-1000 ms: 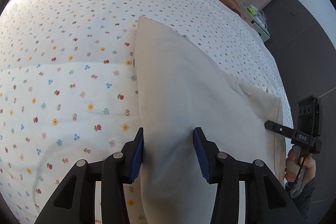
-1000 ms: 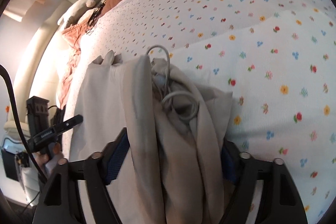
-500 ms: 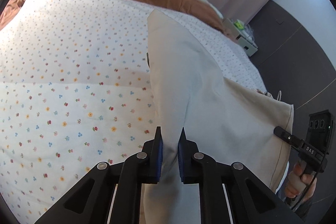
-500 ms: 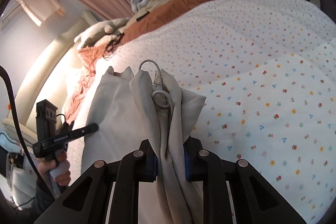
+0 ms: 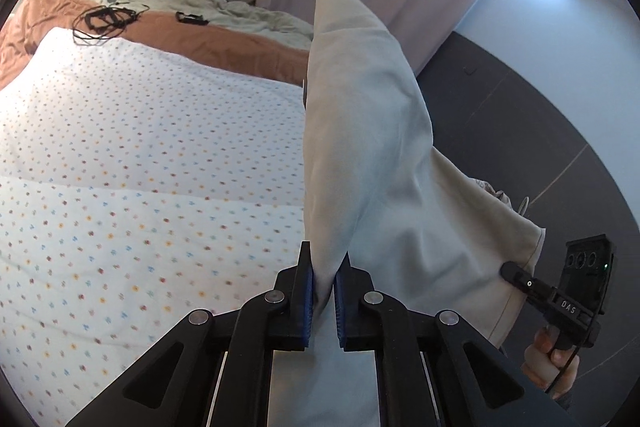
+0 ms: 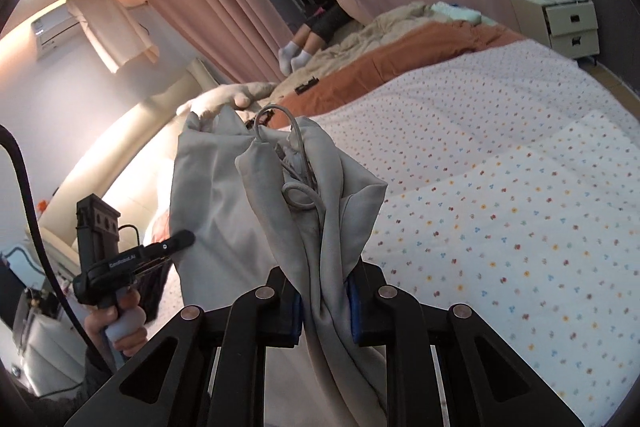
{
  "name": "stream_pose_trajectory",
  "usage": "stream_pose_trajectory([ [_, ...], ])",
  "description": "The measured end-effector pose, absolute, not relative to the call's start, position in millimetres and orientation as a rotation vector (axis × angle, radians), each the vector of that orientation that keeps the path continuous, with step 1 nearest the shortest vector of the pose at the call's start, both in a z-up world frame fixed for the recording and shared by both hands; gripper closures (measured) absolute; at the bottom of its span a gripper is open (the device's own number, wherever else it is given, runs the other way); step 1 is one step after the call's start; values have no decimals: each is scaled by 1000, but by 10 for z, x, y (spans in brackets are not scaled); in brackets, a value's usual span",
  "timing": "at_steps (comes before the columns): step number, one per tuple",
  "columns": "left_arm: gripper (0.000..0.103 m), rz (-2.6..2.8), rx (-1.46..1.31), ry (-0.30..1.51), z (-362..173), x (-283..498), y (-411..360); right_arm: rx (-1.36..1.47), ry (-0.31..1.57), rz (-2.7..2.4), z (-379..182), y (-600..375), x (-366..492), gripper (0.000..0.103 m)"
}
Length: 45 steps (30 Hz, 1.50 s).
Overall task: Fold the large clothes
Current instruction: 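Grasp the folded shirt with both grippers and lift it off the bed, then carry the lifted beige shirt with both grippers toward the clothes stack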
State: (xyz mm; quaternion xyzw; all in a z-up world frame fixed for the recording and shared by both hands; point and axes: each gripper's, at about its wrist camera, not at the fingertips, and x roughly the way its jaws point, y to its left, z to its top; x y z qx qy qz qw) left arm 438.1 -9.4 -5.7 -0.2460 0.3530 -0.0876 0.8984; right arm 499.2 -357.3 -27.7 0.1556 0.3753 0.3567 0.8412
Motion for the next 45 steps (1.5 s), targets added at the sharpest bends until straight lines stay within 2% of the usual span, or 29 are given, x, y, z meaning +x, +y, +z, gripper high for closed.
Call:
stream_pose_trajectory([
  [15, 95, -385, -538, 700, 403, 4129, -1454, 287, 629, 595, 633, -4796, 4361, 85],
  [28, 95, -506, -511, 742, 529, 4170, -2670, 229, 610, 425, 1018, -5869, 4029, 86],
  [38, 95, -559, -501, 822, 370, 4452, -3333, 204, 643, 307, 1100, -6415, 4102, 86],
  [45, 95, -537, -502, 898, -3, 4901, -3551, 219, 701, 264, 826, -6674, 4520, 86],
])
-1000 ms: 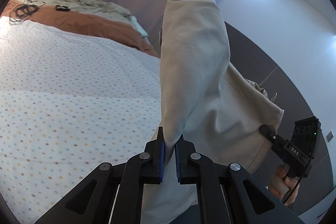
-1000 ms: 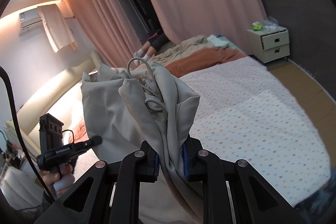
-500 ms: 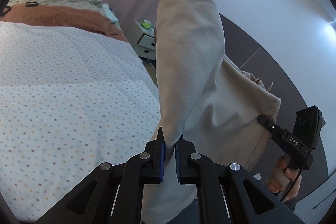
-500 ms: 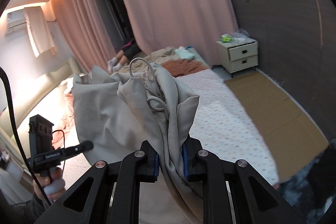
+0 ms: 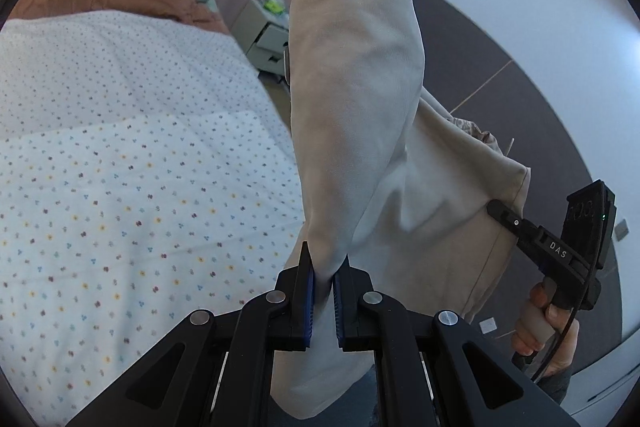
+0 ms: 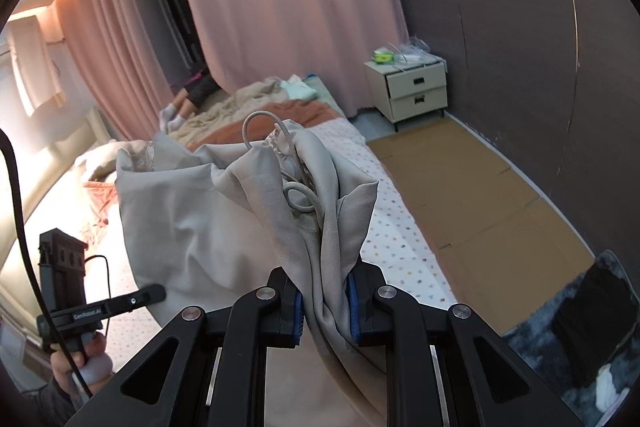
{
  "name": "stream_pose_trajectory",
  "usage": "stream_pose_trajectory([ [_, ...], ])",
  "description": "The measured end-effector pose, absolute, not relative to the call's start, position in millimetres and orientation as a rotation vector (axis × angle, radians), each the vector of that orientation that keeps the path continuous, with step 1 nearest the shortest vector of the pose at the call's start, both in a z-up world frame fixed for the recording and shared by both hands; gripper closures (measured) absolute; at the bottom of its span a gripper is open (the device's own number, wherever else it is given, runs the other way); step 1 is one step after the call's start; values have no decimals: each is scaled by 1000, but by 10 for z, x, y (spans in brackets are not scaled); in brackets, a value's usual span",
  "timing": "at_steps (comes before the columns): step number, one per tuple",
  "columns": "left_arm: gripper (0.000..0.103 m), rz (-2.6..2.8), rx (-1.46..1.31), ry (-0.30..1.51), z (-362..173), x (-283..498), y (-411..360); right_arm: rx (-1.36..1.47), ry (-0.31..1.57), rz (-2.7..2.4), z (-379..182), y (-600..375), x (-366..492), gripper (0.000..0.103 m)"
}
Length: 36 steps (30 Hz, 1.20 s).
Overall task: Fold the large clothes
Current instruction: 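Carry the lifted beige shirt with both grippers toward the clothes stack, then lower the shirt onto the folded clothes stack and open both grippers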
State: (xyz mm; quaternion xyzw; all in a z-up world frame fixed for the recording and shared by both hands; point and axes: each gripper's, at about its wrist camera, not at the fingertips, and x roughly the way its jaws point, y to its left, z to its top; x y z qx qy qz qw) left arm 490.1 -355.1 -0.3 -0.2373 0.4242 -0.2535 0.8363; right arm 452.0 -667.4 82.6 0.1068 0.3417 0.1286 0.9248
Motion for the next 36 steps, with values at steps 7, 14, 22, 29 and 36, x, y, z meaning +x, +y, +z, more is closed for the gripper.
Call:
stream_pose_trajectory([
  [7, 95, -528, -479, 959, -302, 5442, -3653, 209, 796, 213, 387, -6750, 5251, 86],
  [14, 95, -509, -472, 1008, -653, 5919, -3628, 180, 889, 176, -27, -6752, 5923, 86],
  [22, 92, -416, -475, 1097, -1141, 6294, -3604, 151, 1010, 107, -628, -6701, 6503, 78],
  [29, 52, -399, -478, 1151, -1389, 6242, -3518, 43, 994, -132, -833, -6688, 6803, 23],
  [36, 52, -441, -449, 1162, -1440, 5974, -3516, 88, 985, -148, -713, -6881, 6298, 23],
])
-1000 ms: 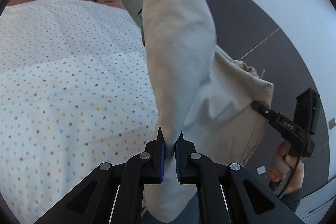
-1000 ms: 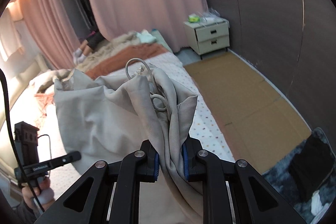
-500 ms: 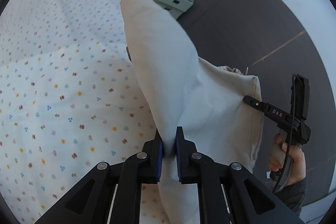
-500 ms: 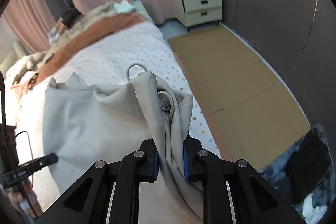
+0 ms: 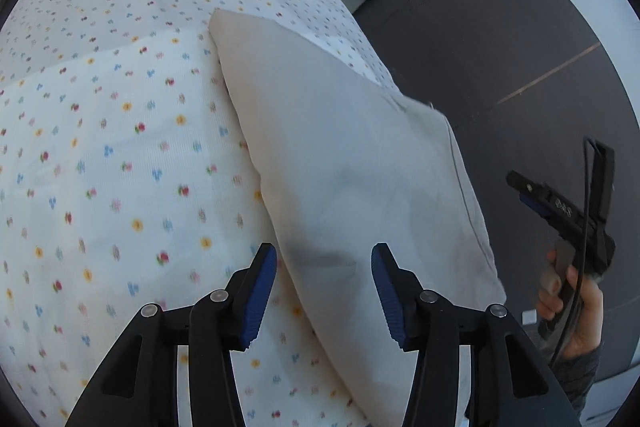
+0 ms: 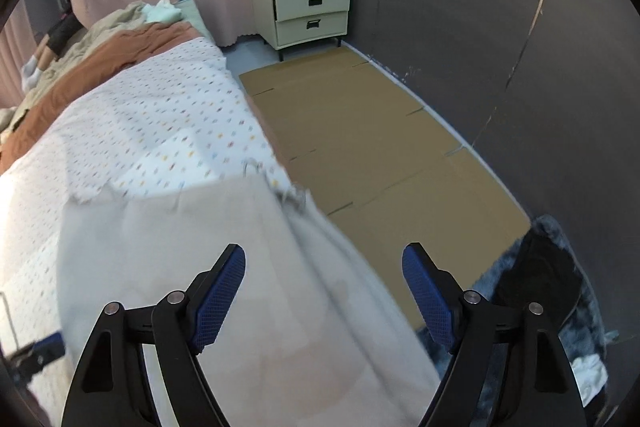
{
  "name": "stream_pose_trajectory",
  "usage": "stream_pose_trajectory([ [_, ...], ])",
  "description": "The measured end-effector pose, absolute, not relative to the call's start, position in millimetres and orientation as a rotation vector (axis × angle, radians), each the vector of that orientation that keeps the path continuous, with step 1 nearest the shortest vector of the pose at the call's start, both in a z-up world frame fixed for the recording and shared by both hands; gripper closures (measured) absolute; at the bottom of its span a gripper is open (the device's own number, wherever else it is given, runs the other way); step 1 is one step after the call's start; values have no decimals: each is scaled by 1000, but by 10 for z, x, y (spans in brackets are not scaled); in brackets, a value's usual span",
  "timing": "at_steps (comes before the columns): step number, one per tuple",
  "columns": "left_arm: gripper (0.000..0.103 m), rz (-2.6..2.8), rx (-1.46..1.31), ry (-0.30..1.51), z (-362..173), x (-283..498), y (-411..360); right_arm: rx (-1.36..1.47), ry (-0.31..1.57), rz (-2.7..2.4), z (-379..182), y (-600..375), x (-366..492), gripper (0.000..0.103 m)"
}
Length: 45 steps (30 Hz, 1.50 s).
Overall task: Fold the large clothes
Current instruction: 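Lower the shirt onto the folded clothes stack and open both grippers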
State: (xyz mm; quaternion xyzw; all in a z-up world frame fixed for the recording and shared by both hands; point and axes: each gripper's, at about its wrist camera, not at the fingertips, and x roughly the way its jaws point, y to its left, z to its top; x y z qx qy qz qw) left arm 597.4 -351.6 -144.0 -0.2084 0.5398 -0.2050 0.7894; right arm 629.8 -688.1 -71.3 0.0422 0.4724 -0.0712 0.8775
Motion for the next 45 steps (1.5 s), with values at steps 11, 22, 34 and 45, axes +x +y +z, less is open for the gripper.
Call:
stream_pose_trajectory([
  [11, 45, -478, -419, 1210, -1549, 5802, -3612, 265, 998, -276, -847, -7482, 5023, 23],
  [22, 36, -538, -387, 1193, -1588, 5643, -3757, 572, 1097, -277, -1523, -7850, 4548, 40],
  [34, 36, -595, -354, 1180, -1624, 5734, -3984, 664, 967, -198, -1641, -7924, 4730, 98],
  [45, 29, -601, -357, 1127, -1462, 5577, -3817, 639, 973, -369, -1654, -8018, 4804, 75],
])
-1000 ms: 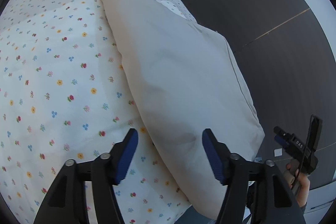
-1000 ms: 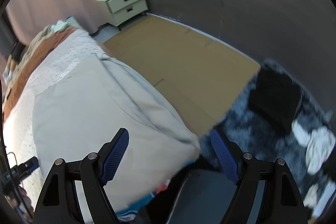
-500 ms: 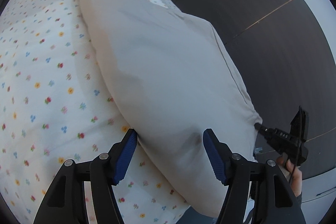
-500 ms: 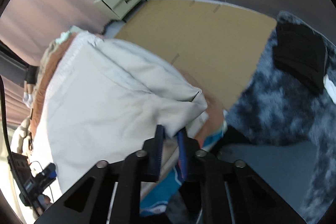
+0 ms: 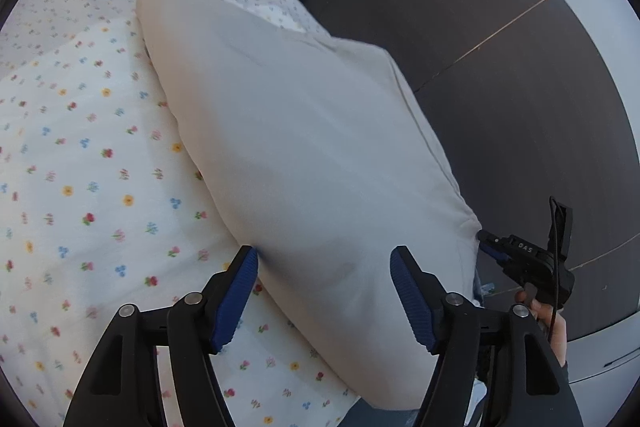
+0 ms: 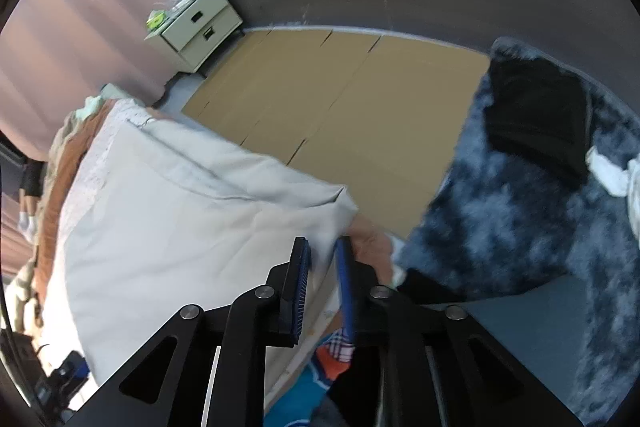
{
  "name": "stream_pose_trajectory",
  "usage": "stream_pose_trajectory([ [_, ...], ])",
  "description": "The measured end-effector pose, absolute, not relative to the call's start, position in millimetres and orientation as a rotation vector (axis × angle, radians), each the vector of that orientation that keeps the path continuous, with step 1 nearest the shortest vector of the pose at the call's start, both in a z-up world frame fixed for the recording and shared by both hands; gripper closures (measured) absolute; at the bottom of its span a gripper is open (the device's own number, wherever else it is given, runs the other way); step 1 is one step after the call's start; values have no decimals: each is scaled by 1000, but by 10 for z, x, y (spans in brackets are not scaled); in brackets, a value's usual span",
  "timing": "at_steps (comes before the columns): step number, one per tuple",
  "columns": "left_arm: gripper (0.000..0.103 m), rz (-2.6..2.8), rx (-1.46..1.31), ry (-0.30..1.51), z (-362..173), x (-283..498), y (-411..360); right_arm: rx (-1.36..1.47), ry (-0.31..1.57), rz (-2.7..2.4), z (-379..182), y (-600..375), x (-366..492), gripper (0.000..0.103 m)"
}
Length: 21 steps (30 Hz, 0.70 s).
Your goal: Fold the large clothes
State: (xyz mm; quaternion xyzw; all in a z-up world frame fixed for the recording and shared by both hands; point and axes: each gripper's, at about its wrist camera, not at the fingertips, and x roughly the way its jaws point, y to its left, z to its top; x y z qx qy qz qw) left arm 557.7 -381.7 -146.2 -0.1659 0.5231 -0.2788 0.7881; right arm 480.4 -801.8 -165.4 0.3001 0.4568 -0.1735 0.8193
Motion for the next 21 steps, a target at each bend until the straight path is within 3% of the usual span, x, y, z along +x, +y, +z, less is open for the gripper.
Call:
stream_pose_trajectory([
  [1, 22, -577, -340, 1109, -1420, 5554, -3799, 633, 971, -380, -1611, -8010, 4775, 60],
  [5, 10, -558, -298, 1010, -1194, 5359, -3719, 633, 924, -359, -1432, -7956, 4607, 47],
  [7, 9, -561, -272, 973, -1072, 5235, -3690, 623, 910, -352, -1336, -7889, 4507, 34],
  [21, 9, -577, -86, 716, -177, 4519, -3393, 486, 791, -335, -756, -7126, 3714, 32],
])
